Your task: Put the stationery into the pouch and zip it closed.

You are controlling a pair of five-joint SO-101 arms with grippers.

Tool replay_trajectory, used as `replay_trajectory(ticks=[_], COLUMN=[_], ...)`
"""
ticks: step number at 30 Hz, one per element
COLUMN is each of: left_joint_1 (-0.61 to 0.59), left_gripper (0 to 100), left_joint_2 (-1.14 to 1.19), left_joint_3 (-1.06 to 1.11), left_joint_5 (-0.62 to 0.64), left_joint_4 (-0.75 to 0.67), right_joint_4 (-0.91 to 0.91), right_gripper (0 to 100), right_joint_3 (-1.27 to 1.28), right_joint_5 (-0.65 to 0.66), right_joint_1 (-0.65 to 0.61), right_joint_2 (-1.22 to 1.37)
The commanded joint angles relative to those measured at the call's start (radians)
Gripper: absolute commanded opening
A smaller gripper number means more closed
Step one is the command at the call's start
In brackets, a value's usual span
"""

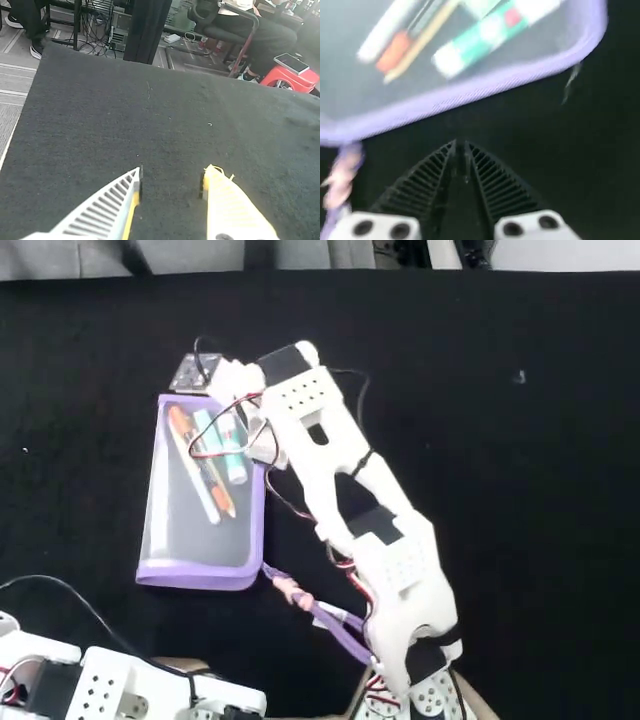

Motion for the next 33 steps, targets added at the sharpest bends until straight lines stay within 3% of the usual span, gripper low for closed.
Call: replay_trajectory(ticks=[1, 5, 12, 17, 21, 28, 33], left_joint_1=[0.012, 0.013, 0.012, 0.012, 0.012, 0.004, 0.005], left_gripper=[21, 21, 22, 22, 22, 22, 22], left_joint_2=[-0.006, -0.006, -0.006, -0.006, -0.006, -0.006, -0.006], left_joint_3=[0.008, 0.030, 0.082, 0.090, 0.071, 0.059, 0.059], left_joint_5=[-0.005, -0.003, -0.005, -0.006, -0.011, -0.011, -0.011], left_joint_4=[-0.015, -0.020, -0.021, -0.021, -0.023, -0.021, -0.021], right_joint_4=[0.078, 0.080, 0.055, -0.158, -0.290, -0.508, -0.542], right_gripper=[9.6, 21.3, 22.6, 22.6, 22.6, 22.6, 22.6], right_joint_3=[0.004, 0.183, 0.699, 1.032, 1.205, 1.420, 1.491], right_joint_5=[-0.020, -0.058, -0.095, -0.249, -0.276, -0.270, -0.269], right_joint_1=[0.063, 0.041, -0.160, -0.282, -0.353, -0.339, -0.342], right_joint_2=[-0.128, -0.280, -0.645, -0.823, -0.875, -0.875, -0.875])
